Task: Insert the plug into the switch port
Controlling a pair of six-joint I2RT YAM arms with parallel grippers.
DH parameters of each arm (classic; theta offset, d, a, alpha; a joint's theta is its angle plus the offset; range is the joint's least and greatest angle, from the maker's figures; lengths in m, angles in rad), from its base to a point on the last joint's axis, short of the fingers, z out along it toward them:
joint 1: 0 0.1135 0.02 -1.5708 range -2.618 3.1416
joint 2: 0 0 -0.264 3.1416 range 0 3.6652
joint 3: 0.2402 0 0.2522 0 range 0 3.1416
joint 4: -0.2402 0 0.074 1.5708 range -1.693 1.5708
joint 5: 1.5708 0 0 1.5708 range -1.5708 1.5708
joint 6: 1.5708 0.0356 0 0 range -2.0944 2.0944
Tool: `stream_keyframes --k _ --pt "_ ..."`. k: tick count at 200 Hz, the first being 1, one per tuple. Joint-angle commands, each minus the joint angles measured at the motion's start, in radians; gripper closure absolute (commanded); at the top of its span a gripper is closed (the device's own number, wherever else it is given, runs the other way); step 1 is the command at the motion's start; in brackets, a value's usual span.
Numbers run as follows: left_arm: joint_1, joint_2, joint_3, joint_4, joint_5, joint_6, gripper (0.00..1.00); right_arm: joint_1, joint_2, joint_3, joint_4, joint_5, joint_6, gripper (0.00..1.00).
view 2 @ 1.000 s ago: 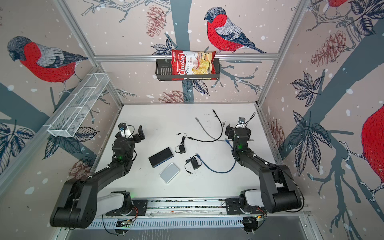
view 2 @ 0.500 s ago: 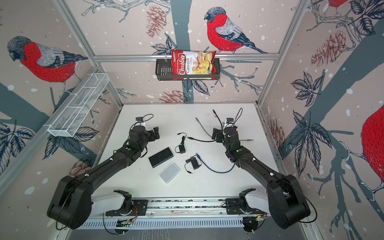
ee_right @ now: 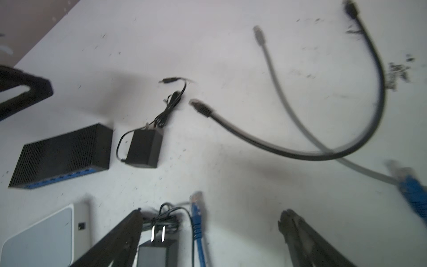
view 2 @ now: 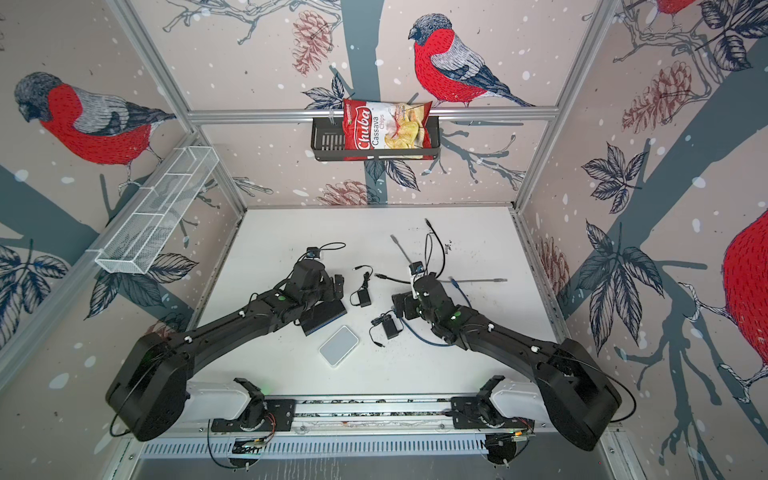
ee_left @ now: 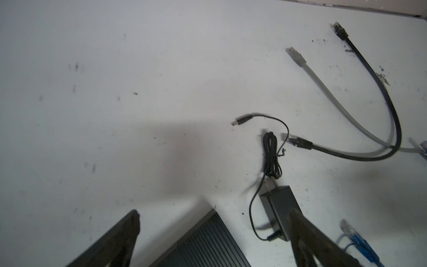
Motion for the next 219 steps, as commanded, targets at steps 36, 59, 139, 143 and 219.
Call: stream_keyframes --k 36,59,139,143,219 --pt "-0.017 0.037 0.02 0.078 0.036 -0.006 0.02 0.122 0.135 0.044 -0.05 0.075 0.034 0.05" --pt "-0.02 0.053 0.028 0.081 0.041 0.0 0.02 0.168 0.175 0.068 -0.08 0.102 0.026 0.02" --pt "-0.029 0.062 0.024 0.12 0.061 0.012 0.02 0.206 0.235 0.077 -0.166 0.217 0.03 0.01" --pt "-0.03 0.061 0.025 0.121 0.06 0.012 0.02 0.207 0.237 0.076 -0.167 0.217 0.034 0.01" --pt "-0.052 0.043 0.027 0.099 0.05 0.011 0.02 0.141 0.281 0.076 -0.201 0.299 0.151 0.01"
